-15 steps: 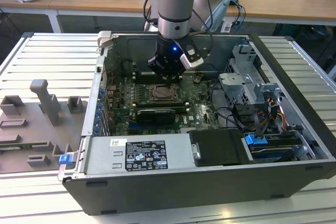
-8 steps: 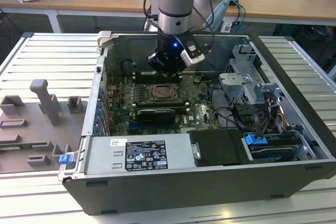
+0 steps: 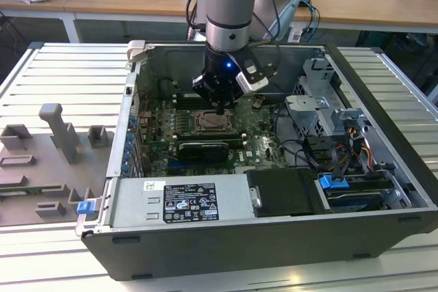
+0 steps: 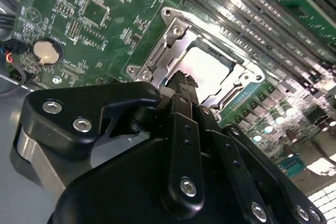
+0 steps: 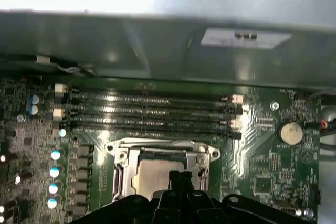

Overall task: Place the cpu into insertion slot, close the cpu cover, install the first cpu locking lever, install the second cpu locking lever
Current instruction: 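Install the second cpu locking lever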

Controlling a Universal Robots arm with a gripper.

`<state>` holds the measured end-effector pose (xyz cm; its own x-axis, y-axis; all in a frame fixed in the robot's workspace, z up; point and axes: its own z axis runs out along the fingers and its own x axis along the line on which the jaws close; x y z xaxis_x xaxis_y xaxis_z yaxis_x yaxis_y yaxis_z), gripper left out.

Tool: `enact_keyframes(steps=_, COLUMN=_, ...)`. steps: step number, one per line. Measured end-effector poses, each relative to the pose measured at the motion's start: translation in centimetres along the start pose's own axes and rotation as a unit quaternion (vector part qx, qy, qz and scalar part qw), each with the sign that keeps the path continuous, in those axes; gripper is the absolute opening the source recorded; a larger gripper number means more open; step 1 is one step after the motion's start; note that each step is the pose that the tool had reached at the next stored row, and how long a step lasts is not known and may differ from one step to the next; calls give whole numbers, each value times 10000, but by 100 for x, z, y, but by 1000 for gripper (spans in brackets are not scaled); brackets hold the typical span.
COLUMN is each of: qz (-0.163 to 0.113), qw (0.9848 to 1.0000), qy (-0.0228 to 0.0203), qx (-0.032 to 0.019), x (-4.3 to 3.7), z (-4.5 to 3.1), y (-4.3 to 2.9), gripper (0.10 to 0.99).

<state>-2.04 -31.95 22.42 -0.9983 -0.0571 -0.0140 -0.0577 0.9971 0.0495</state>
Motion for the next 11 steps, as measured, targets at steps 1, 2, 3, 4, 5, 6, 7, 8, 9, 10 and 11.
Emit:
enact_keyframes(steps=1, qz=0, qw=10000, qy=1, qx=1, x=1, z=-11, y=-6, gripper=106)
enact_keyframes(steps=2, qz=1, qw=10000, qy=1, qx=1, x=1, z=-29, y=-6, gripper=106)
enact_keyframes(steps=3, qz=1, qw=10000, qy=0, qx=0, x=0, z=-81, y=-5, gripper=106)
enact_keyframes(steps=4, qz=1, qw=10000, qy=4, qx=1, x=-1, z=-135, y=-3, gripper=106)
enact_keyframes(steps=5, qz=0, qw=10000, qy=4, qx=1, x=-1, z=-158, y=-5, gripper=106)
enact_keyframes(steps=6, qz=0, qw=10000, qy=3, qx=-1, x=0, z=-160, y=-14, gripper=106)
enact_keyframes(steps=7, qz=0, qw=10000, qy=4, qx=0, x=1, z=-161, y=-23, gripper=106)
enact_keyframes(steps=8, qz=0, qw=10000, qy=4, qx=0, x=3, z=-162, y=-34, gripper=106)
enact_keyframes(steps=9, qz=1, qw=10000, qy=4, qx=0, x=8, z=-163, y=-64, gripper=106)
enact_keyframes(steps=10, qz=1, qw=10000, qy=4, qx=0, x=12, z=-166, y=-107, gripper=106)
enact_keyframes(steps=11, qz=0, qw=10000, qy=4, qx=0, x=14, z=-167, y=-129, gripper=106)
